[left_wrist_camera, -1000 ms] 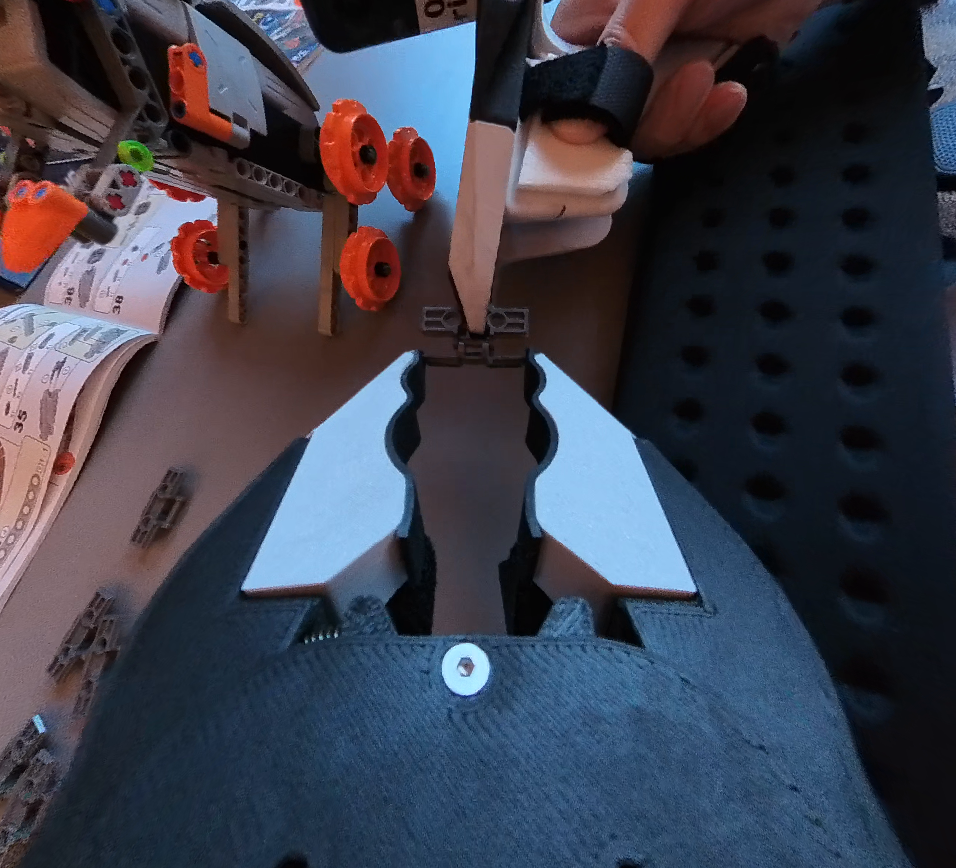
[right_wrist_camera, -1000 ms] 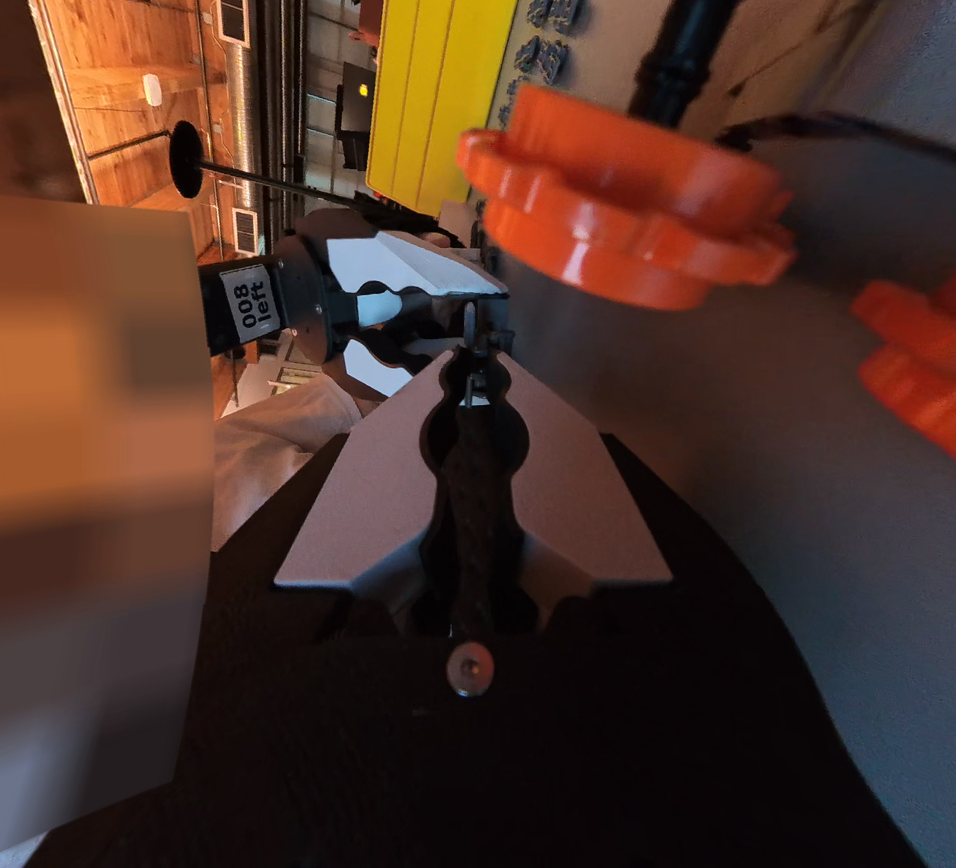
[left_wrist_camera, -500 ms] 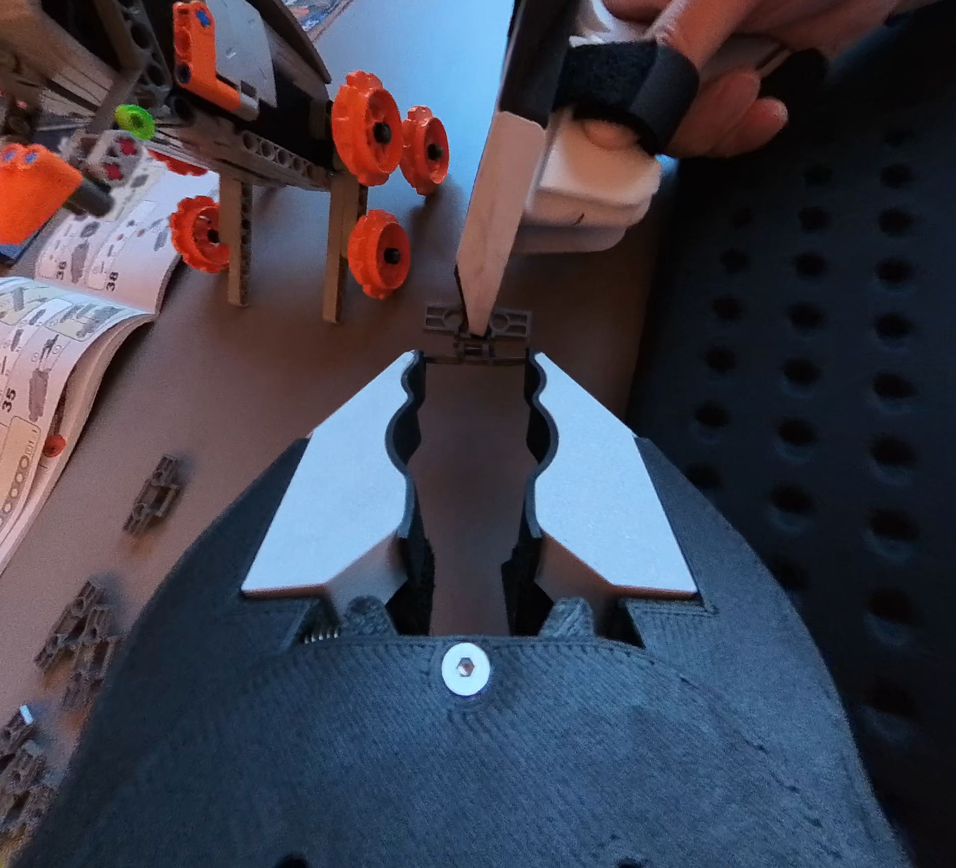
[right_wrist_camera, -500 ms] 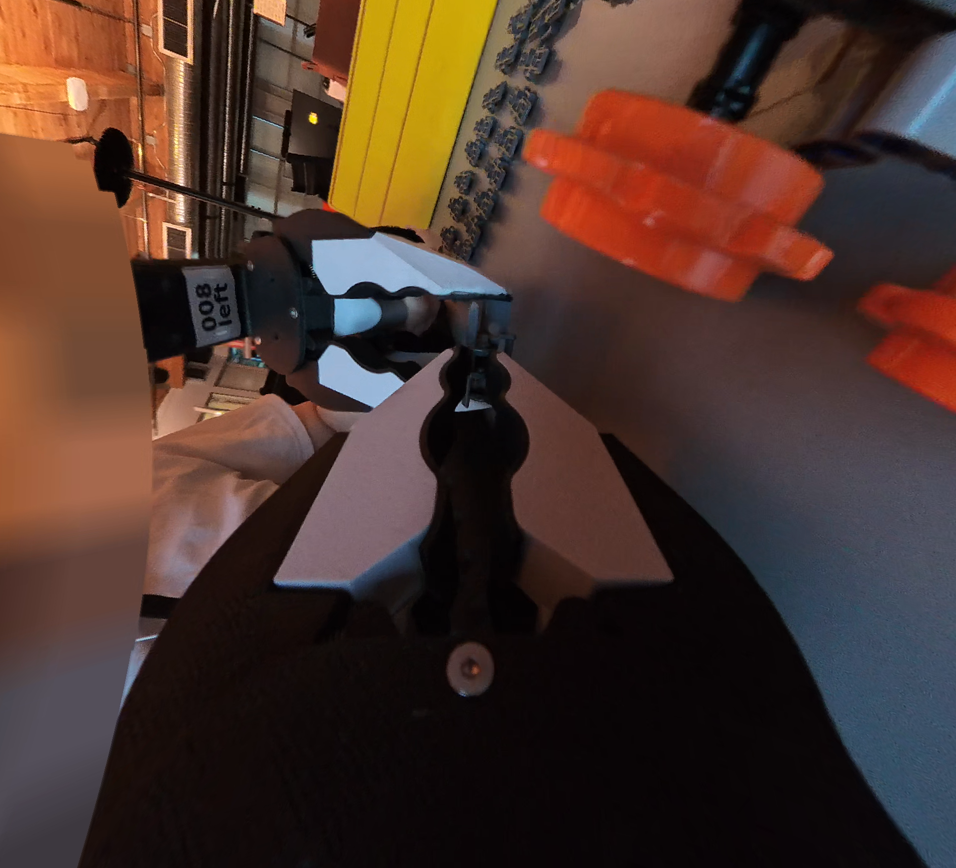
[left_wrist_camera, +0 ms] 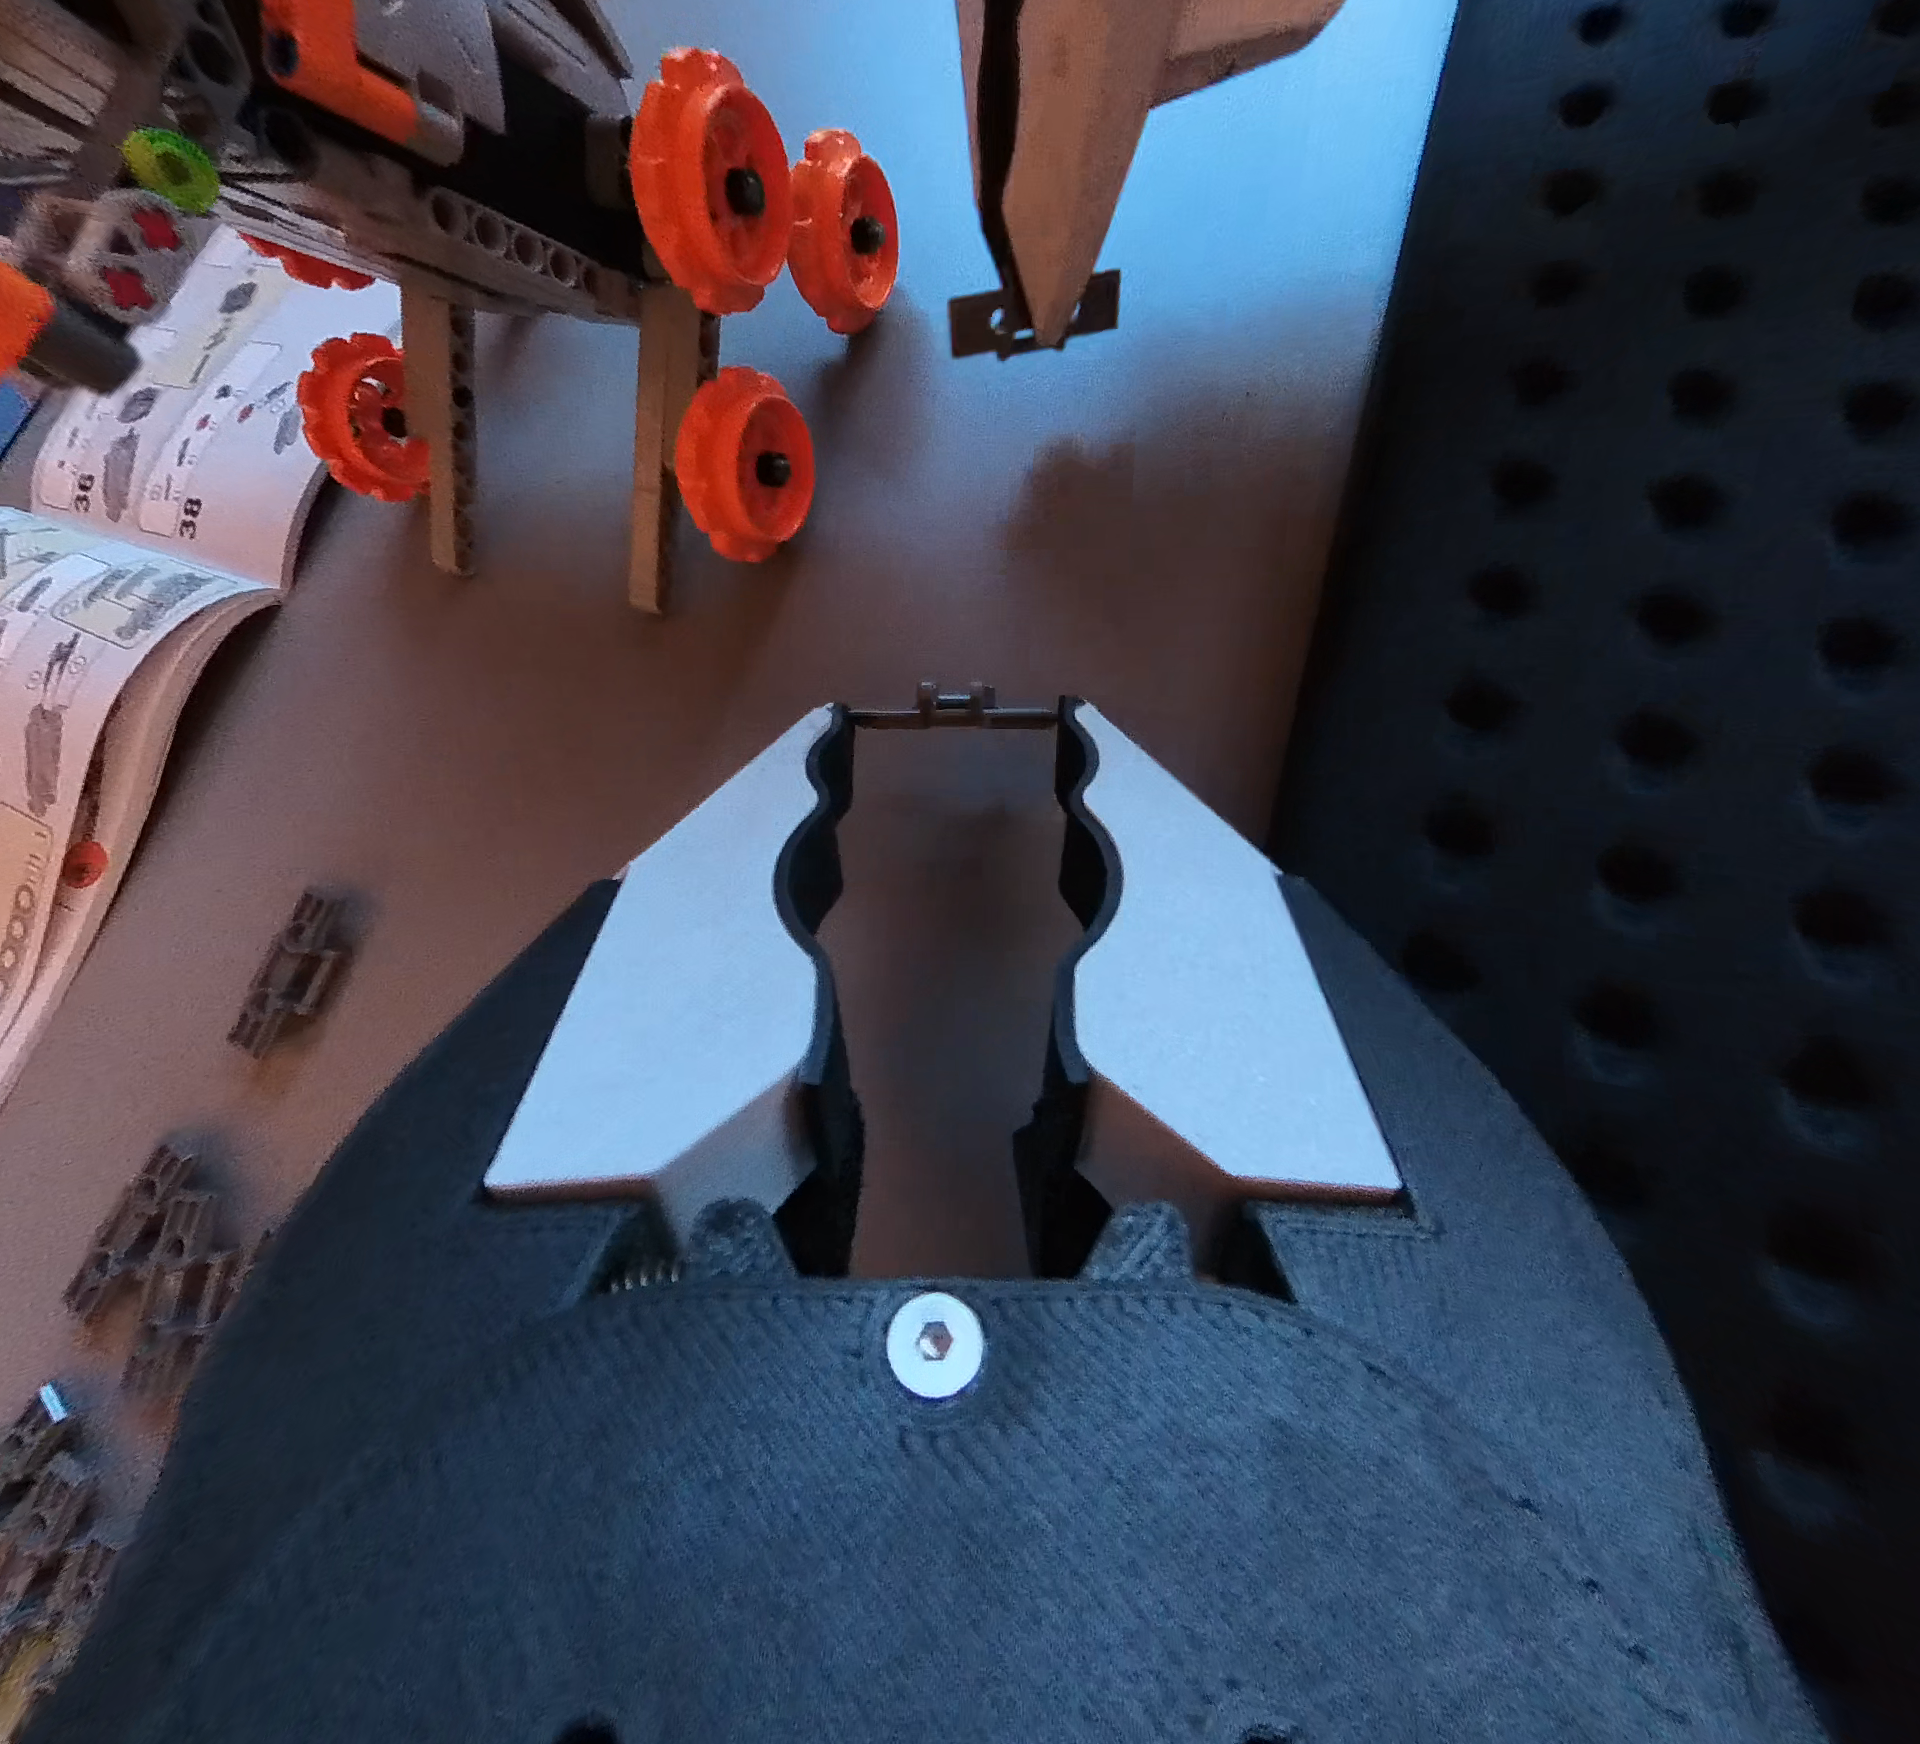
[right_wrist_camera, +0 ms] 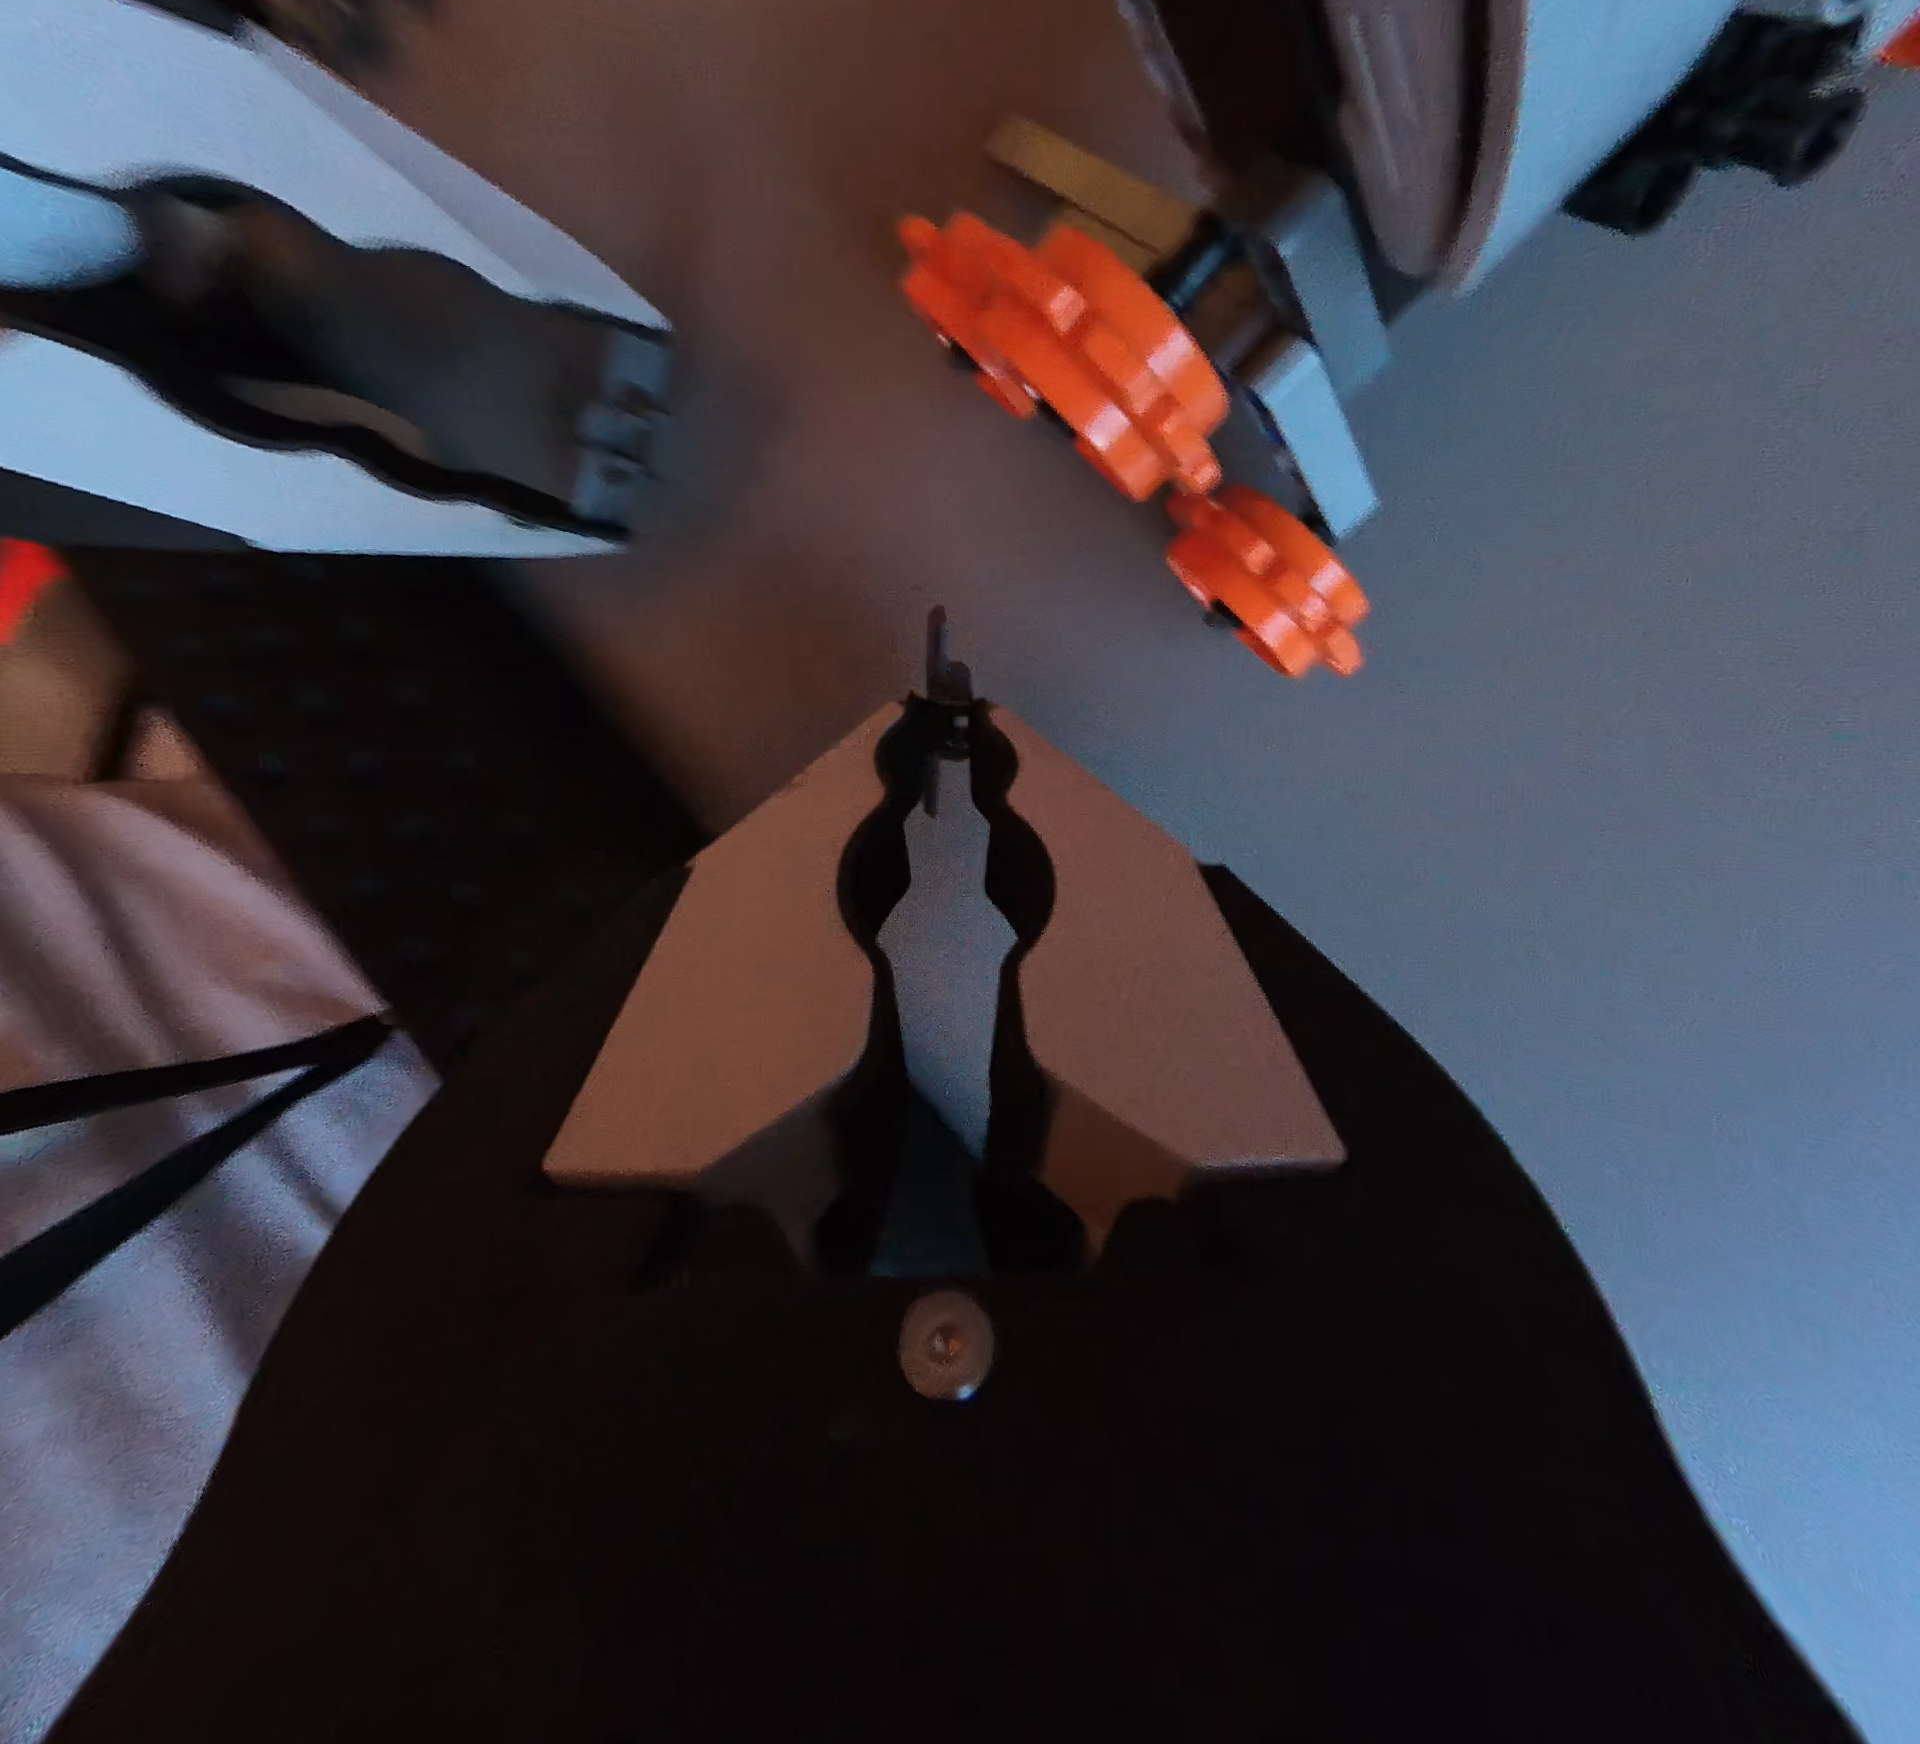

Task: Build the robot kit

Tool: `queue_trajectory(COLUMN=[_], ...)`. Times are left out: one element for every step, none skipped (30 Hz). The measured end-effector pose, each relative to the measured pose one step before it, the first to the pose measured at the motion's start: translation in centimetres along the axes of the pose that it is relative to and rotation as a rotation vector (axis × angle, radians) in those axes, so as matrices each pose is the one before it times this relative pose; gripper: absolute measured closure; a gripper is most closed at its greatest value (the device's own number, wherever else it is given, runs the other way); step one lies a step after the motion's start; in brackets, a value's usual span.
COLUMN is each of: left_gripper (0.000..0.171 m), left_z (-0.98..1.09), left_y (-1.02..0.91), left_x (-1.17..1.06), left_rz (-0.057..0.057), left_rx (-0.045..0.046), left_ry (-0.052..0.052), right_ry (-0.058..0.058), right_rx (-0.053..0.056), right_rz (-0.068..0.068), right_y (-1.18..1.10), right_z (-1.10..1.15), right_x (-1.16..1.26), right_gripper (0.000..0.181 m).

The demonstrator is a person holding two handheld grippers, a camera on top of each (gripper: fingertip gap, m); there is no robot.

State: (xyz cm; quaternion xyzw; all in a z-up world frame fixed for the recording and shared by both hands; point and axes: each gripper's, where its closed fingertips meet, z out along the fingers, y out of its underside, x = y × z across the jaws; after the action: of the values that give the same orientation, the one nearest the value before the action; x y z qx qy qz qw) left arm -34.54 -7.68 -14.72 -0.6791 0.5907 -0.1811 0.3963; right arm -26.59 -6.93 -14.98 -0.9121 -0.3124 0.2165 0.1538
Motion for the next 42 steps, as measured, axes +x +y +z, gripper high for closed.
queue_trajectory(left_gripper=[0.134, 0.134, 0.134, 0.134, 0.134, 0.134, 0.134, 0.134, 0.134, 0.134, 0.134, 0.134, 0.134, 0.134, 0.134, 0.134, 0.134, 0.134, 0.134, 0.134, 0.134, 0.134, 0.134, 0.134, 0.134, 0.134, 0.134, 0.134, 0.134, 0.134, 0.134, 0.134, 0.134, 0.134, 0.134, 0.134, 0.133, 0.133, 0.133, 0.133, 0.134, 0.134], left_z=[-0.121, -0.11, -0.065, -0.042, -0.044, -0.059, -0.076, -0.045, -0.007, 0.019, 0.035, 0.03, 0.032, 0.027, 0.034, 0.023, 0.01, 0.012, 0.007, 0.014, 0.014, 0.006, -0.014, -0.015, -0.024, -0.037, -0.057, -0.077, -0.087, -0.078, -0.049, -0.027, -0.005, -0.003, 0.005, -0.009, -0.014, 0.011, 0.031, 0.029, -0.013, -0.031], left_y=[-0.211, -0.125, -0.044, -0.008, 0.012, 0.004, -0.051, -0.068, -0.015, 0.03, 0.055, 0.04, -0.004, -0.008, -0.003, 0.002, 0.006, 0.005, 0.017, 0.0, 0.023, 0.014, 0.008, 0.002, -0.007, -0.038, -0.085, -0.119, -0.183, -0.173, -0.121, -0.092, -0.056, -0.015, 0.017, 0.069, 0.121, 0.146, 0.125, 0.074, 0.008, -0.062], left_x=[-0.047, -0.046, -0.002, 0.063, 0.016, -0.039, -0.026, 0.03, 0.034, 0.038, 0.039, 0.034, 0.044, 0.055, 0.098, 0.095, 0.029, 0.033, 0.042, 0.054, 0.031, -0.012, -0.036, -0.052, -0.043, -0.034, -0.05, -0.073, -0.074, -0.123, -0.15, -0.134, -0.172, -0.264, -0.261, -0.221, -0.297, -0.101, 0.077, 0.052, 0.041, 0.108], left_rz=[-0.0098, -0.0125, -0.0124, -0.0097, -0.0063, -0.0013, 0.0016, 0.0009, -0.0006, -0.0004, 0.0009, 0.0021, 0.002, 0.0007, -0.0001, -0.0009, -0.0009, 0.0, -0.0005, -0.0009, 0.0004, 0.0026, 0.0024, 0.0004, -0.0013, -0.0017, -0.0003, 0.0015, 0.002, 0.0046, 0.0082, 0.0092, 0.0099, 0.0115, 0.0137, 0.0158, 0.0138, 0.0166, 0.016, 0.0123, 0.0095, 0.0065], left_rx=[0.0134, 0.00913, 0.00555, 0.00476, 0.00296, 0.00217, 0.00446, 0.00487, 0.00198, -0.00085, -0.0024, -0.00191, 0.0001, -0.00018, -0.00001, 0.00055, 0.00013, -0.00025, 0.00033, 0.0001, -0.0014, -0.00129, -0.00014, -0.00024, 0.00066, 0.00266, 0.00335, 0.00452, 0.00678, 0.00282, -0.00228, -0.00686, -0.01196, -0.0134, -0.01375, -0.01525, -0.01685, -0.01644, -0.01289, -0.009, -0.00536, -0.00119], left_ry=[0.0016, 0.003, 0.0059, 0.0075, 0.0033, -0.0025, -0.0031, -0.0001, 0.0012, 0.002, 0.0021, 0.0018, 0.0027, 0.0037, 0.0062, 0.0059, 0.0022, 0.002, 0.0027, 0.0032, 0.0012, -0.0013, -0.0026, -0.0032, -0.0016, -0.0006, -0.0028, -0.0037, -0.0037, -0.0074, -0.0104, -0.0107, -0.0167, -0.0252, -0.0283, -0.0294, -0.0359, -0.0242, -0.0128, -0.0123, -0.0103, -0.0025], right_ry=[0.0386, 0.0116, -0.004, -0.019, -0.0311, -0.0369, -0.0415, -0.0371, -0.0321, -0.0271, -0.0231, -0.0191, -0.0175, -0.0124, -0.0069, -0.0053, -0.0057, -0.0011, 0.0033, 0.0088, 0.0162, 0.0229, 0.035, 0.0445, 0.0392, 0.0324, 0.0167, -0.0173, -0.0516, -0.0779, -0.0798, -0.0594, -0.0342, -0.0182, -0.0037, -0.0046, -0.0042, -0.0006, 0.0333, 0.0592, 0.0461, 0.0107], right_rx=[-0.0319, -0.0157, -0.0093, -0.0035, -0.0048, -0.0069, 0.0021, 0.0122, 0.0095, 0.0104, 0.0116, 0.0122, 0.0116, 0.0095, 0.0086, 0.0074, 0.0061, 0.0051, 0.0065, 0.0045, 0.0003, 0.0, 0.0042, 0.0082, 0.0138, 0.0215, 0.0312, 0.0431, 0.0574, 0.0642, 0.0594, 0.0423, 0.0062, -0.0238, -0.0313, -0.0128, 0.0112, 0.0208, 0.013, -0.0027, -0.0078, -0.0108], right_rz=[-0.0064, 0.0053, 0.018, 0.0242, 0.0275, 0.0299, 0.0312, 0.0338, 0.0238, 0.0189, 0.0152, 0.0132, 0.0123, 0.0083, 0.0065, 0.004, 0.0039, 0.005, -0.0019, -0.0065, -0.0092, -0.0107, -0.0094, -0.0117, -0.0173, -0.018, -0.0214, -0.0304, -0.0302, -0.0146, -0.0004, 0.0047, 0.0106, 0.0159, 0.0231, 0.0187, 0.0079, -0.0041, -0.0168, -0.0291, -0.028, -0.0159], right_y=[0.363, 0.168, 0.069, 0.017, 0.058, 0.109, 0.022, -0.059, 0.001, 0.02, 0.029, 0.035, 0.031, 0.057, 0.043, 0.029, 0.063, 0.065, 0.007, 0.024, 0.071, 0.04, -0.025, -0.084, -0.166, -0.267, -0.434, -0.664, -0.934, -1.061, -0.98, -0.585, 0.122, 0.613, 0.665, 0.338, -0.062, -0.269, -0.223, -0.074, -0.012, 0.052], right_z=[0.01, 0.066, 0.139, 0.181, 0.21, 0.216, 0.124, 0.009, -0.032, -0.052, -0.033, -0.027, -0.049, -0.07, -0.078, -0.07, -0.05, -0.024, -0.013, -0.026, -0.09, -0.189, -0.318, -0.409, -0.484, -0.562, -0.62, -0.601, -0.457, -0.149, 0.322, 0.827, 1.204, 1.379, 1.343, 1.12, 0.815, 0.573, 0.41, 0.286, 0.199, 0.154], right_x=[0.431, 0.133, 0.049, -0.012, -0.062, -0.033, -0.041, 0.026, 0.062, 0.066, 0.067, 0.068, 0.021, 0.032, 0.047, 0.029, -0.041, -0.034, -0.055, -0.041, 0.041, 0.141, 0.327, 0.449, 0.295, 0.09, -0.268, -0.944, -1.58, -1.955, -1.9, -1.426, -0.815, -0.358, -0.002, 0.012, -0.082, -0.161, 0.26, 0.612, 0.441, -0.037], right_gripper=[0.174, 0.174, 0.174, 0.175, 0.174, 0.174, 0.174, 0.174, 0.174, 0.174, 0.174, 0.174, 0.174, 0.174, 0.174, 0.174, 0.172, 0.171, 0.17, 0.169, 0.168, 0.165, 0.161, 0.157, 0.155, 0.153, 0.153, 0.153, 0.154, 0.154, 0.155, 0.154, 0.154, 0.153, 0.149, 0.146, 0.143, 0.144, 0.144, 0.144, 0.144, 0.149])
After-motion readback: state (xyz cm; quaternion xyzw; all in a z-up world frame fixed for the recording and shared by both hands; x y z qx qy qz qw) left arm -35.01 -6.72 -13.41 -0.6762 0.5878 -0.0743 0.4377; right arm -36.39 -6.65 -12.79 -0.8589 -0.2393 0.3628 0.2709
